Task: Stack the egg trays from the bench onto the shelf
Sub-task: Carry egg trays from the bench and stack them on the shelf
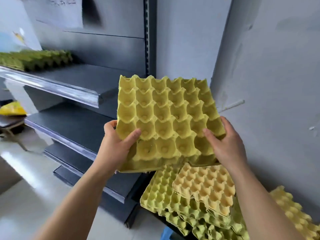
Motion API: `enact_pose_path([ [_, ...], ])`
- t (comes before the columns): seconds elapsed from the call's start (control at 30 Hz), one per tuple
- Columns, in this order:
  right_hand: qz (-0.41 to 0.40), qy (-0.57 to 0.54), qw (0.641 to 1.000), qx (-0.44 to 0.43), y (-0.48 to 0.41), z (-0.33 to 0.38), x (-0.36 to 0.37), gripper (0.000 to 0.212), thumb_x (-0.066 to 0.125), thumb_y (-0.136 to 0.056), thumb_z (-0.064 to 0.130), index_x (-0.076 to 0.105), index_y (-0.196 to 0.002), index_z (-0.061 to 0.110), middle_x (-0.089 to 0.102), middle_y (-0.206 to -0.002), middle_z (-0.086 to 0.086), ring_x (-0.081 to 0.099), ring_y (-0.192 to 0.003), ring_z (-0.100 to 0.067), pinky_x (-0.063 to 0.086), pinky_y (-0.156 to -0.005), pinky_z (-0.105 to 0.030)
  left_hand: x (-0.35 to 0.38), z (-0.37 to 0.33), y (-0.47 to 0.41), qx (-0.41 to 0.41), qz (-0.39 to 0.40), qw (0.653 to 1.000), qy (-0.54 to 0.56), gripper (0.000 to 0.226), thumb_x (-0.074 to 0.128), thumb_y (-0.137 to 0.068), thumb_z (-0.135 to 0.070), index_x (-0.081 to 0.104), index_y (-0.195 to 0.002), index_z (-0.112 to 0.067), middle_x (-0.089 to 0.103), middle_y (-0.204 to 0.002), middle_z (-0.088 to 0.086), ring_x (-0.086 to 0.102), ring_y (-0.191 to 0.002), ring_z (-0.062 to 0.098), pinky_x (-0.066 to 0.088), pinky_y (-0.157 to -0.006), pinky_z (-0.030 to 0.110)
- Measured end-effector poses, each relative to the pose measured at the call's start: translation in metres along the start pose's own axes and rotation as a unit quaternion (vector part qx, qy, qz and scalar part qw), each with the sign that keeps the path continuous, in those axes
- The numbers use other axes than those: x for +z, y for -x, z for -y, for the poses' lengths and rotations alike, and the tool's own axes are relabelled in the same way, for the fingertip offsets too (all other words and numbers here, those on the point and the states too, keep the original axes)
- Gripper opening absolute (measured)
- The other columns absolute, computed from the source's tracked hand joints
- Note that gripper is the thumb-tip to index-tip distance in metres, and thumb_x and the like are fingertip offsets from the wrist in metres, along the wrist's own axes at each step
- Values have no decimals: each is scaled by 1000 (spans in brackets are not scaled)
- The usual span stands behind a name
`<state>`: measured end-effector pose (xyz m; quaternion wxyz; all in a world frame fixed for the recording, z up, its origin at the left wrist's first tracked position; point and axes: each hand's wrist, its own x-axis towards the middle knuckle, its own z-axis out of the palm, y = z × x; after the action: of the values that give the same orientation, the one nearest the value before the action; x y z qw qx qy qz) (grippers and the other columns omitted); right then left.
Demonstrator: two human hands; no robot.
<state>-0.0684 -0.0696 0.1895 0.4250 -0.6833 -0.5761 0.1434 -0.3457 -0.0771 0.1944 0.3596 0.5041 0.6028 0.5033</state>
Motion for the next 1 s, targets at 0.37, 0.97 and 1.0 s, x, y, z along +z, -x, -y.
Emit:
enact_pose_path([
  [0.37, 85, -36, 989, -118, -18, 185, 129, 67, 51, -79, 68, 40, -135, 33, 57, -129, 8, 55, -116, -23, 47, -92, -46, -201, -17, -45, 10, -129, 991, 18, 53, 72, -83, -38, 42, -124, -23, 67, -99, -4, 68, -84, 15, 56, -71, 32],
  [0.97, 145, -61, 965, -210, -121, 388, 364, 34, 56, -86, 50, 50, -111, 28, 60, -101, 14, 57, -92, -16, 51, -83, -43, -415, 29, -244, -20, -193, 980, 45, 28, 66, -81, -20, 64, -109, -19, 73, -97, 7, 68, -90, 30, 54, -80, 40],
  [1.0, 144, -62, 965, -211, -126, 396, 376, 33, 56, -85, 50, 51, -110, 28, 62, -101, 14, 59, -92, -16, 52, -82, -43, -425, 33, -254, -17, -188, 981, 48, 25, 64, -84, -18, 64, -109, -19, 72, -99, 8, 68, -91, 30, 54, -78, 39],
])
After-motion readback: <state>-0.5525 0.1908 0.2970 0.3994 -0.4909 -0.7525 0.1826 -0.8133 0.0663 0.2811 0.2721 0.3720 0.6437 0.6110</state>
